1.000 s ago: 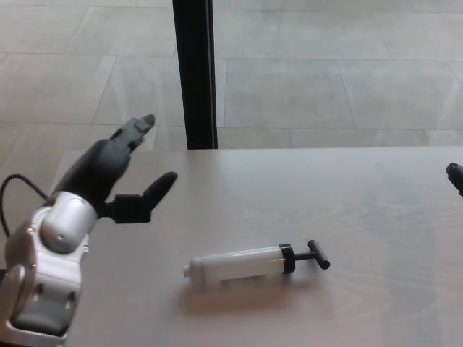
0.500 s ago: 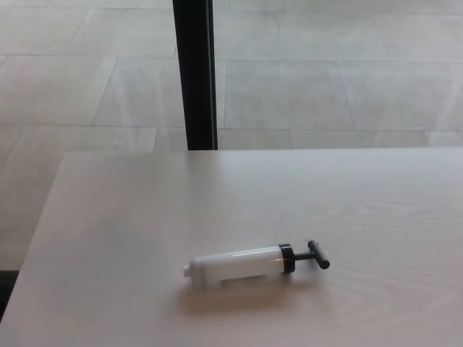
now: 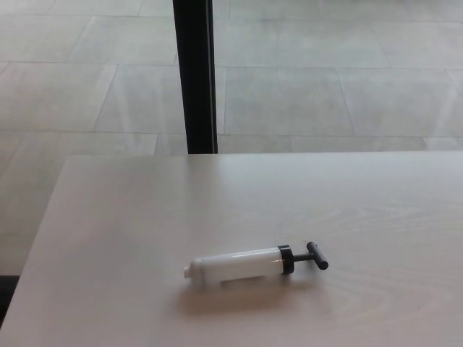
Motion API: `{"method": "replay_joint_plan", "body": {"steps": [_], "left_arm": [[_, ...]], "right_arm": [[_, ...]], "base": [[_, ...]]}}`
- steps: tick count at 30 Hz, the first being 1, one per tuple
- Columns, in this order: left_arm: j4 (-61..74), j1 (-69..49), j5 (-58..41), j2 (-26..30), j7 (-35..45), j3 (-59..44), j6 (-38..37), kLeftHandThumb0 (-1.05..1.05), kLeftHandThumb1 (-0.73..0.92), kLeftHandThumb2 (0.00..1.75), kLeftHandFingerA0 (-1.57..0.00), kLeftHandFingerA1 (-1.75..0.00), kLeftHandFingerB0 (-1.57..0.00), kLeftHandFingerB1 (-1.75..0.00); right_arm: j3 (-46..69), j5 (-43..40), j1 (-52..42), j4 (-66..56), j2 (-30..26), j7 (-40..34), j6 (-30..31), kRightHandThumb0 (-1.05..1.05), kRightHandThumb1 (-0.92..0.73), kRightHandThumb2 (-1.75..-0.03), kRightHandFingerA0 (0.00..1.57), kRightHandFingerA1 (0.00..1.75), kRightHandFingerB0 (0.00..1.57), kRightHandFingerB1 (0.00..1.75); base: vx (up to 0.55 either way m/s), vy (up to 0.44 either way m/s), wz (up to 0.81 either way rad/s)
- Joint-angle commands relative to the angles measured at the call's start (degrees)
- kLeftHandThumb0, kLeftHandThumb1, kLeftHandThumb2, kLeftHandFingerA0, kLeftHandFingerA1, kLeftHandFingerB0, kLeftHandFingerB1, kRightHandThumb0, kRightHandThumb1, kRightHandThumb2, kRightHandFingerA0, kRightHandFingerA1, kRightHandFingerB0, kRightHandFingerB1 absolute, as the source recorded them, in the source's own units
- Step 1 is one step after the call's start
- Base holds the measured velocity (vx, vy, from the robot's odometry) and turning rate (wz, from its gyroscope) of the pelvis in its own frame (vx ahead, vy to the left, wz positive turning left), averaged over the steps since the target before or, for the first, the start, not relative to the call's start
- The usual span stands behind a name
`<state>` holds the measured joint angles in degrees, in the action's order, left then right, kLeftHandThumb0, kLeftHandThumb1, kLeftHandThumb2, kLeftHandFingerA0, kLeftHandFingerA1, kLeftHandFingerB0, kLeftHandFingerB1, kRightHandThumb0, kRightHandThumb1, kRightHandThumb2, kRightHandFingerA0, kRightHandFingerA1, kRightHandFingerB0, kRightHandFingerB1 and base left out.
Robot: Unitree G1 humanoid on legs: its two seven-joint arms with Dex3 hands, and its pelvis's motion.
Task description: The robot uses its left hand to lift the air pump kept on the middle of the desk and use the right hand to compress the handle
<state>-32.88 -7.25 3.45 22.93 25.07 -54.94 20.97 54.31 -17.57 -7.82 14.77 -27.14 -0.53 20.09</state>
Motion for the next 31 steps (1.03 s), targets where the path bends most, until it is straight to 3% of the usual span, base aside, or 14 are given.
{"method": "replay_joint_plan", "body": {"steps": [1,3,4,5,7,8,10,13,14,17,23,24,29,31], "left_arm": [[-30.45,-2.89,-22.49,7.94,-10.35,-21.84,-15.27,-0.73,0.62,0.98,-0.28,-0.61,-0.17,-0.50],[-30.69,-3.46,-18.81,6.85,-9.87,-18.42,-15.51,-0.74,0.65,1.00,-0.24,-0.60,-0.13,-0.49],[-30.72,-3.53,-18.46,6.39,-9.83,-18.09,-14.89,-0.70,0.83,0.65,-0.26,-0.54,-0.20,-0.38],[-30.93,-3.54,-18.09,6.04,-9.92,-17.69,-15.01,-0.71,0.64,0.95,-0.24,-0.58,-0.17,-0.49],[-31.60,-3.99,-16.08,3.70,-9.05,-15.22,-16.42,-0.71,0.64,0.95,-0.25,-0.60,-0.19,-0.50],[-31.85,-4.36,-13.78,3.39,-9.34,-12.82,-17.03,-0.70,0.83,0.65,-0.33,-0.54,-0.26,-0.39],[-32.57,-4.93,-10.14,2.61,-9.36,-8.47,-19.22,-0.66,0.81,0.64,-0.41,-0.49,-0.32,-0.39],[-33.51,-4.90,-10.43,2.79,-9.33,-7.43,-19.84,-0.66,0.79,0.63,-0.44,-0.50,-0.33,-0.40],[-33.62,-4.26,-10.72,2.82,-9.38,-7.20,-19.89,-0.67,0.78,0.63,-0.46,-0.50,-0.32,-0.39],[-34.58,-3.11,-11.44,2.73,-10.07,-6.49,-20.93,-0.64,0.75,0.63,-0.52,-0.54,-0.37,-0.41],[-35.29,-3.41,-11.46,3.64,-10.55,-4.41,-22.10,-0.66,0.74,0.62,-0.57,-0.54,-0.43,-0.42],[-35.66,-3.52,-11.51,4.01,-9.35,-3.95,-22.53,-0.68,0.74,0.62,-0.54,-0.53,-0.41,-0.42],[-36.87,-3.48,-11.61,4.67,-9.72,-2.30,-22.83,-0.69,0.58,0.96,-0.50,-0.61,-0.35,-0.53],[-36.62,-3.96,-12.66,4.67,-8.85,-2.41,-23.07,-0.67,0.74,0.62,-0.57,-0.54,-0.41,-0.42]], "right_arm": [[13.96,-6.86,-3.17,25.05,-4.54,-1.17,-16.26,-0.76,-0.74,-1.11,0.56,0.87,0.34,0.54],[14.38,-7.88,-2.14,26.82,-2.53,-1.32,-17.55,-0.77,-0.92,-0.71,0.44,0.78,0.32,0.40],[14.39,-8.20,-2.05,26.64,-1.44,-1.30,-17.18,-0.77,-0.92,-0.75,0.44,0.80,0.30,0.41],[14.15,-8.05,-2.18,26.74,-0.87,-1.10,-17.54,-0.76,-0.77,-1.13,0.43,0.76,0.23,0.51],[13.78,-8.05,-1.70,28.66,0.68,-0.65,-18.76,-0.82,-0.92,-0.73,0.42,0.91,0.32,0.42],[12.76,-7.04,-1.87,29.23,1.65,-0.78,-19.91,-0.78,-0.77,-1.15,0.48,0.81,0.25,0.52],[10.59,-5.77,-1.80,30.63,3.15,0.68,-20.86,-0.80,-0.92,-0.74,0.45,0.91,0.33,0.40],[8.07,-4.34,-2.59,30.70,4.06,2.30,-22.42,-0.82,-0.79,-1.14,0.45,0.77,0.25,0.50],[7.30,-3.90,-2.26,30.40,4.41,2.03,-22.78,-0.78,-0.92,-0.70,0.49,0.73,0.34,0.39],[1.20,0.71,-3.13,29.05,6.35,2.57,-24.89,-0.77,-0.74,-1.10,0.48,0.71,0.31,0.50],[-7.64,4.98,-6.01,29.94,7.62,6.45,-30.12,-0.73,-0.92,-0.70,0.45,0.77,0.34,0.37],[-8.63,5.45,-6.40,29.59,7.94,5.47,-30.63,-0.71,-0.74,-1.10,0.47,0.73,0.30,0.51],[-10.09,4.39,-5.82,32.13,7.03,5.02,-31.40,-0.69,-0.92,-0.70,0.47,0.73,0.33,0.36],[-10.72,3.98,-6.13,32.89,6.62,5.35,-31.96,-0.67,-0.92,-0.70,0.46,0.74,0.30,0.34]], "base": [[0.00,0.000,0.00],[0.00,0.000,0.00],[0.00,0.000,0.00],[0.00,0.000,0.00],[0.00,0.000,0.00],[0.00,0.000,0.00],[0.00,0.000,0.00],[0.00,0.000,0.00],[0.00,0.000,0.00],[0.00,0.000,0.00],[0.00,0.000,0.00],[0.00,0.000,0.00],[0.00,0.000,0.00],[0.00,0.000,0.00]]}}
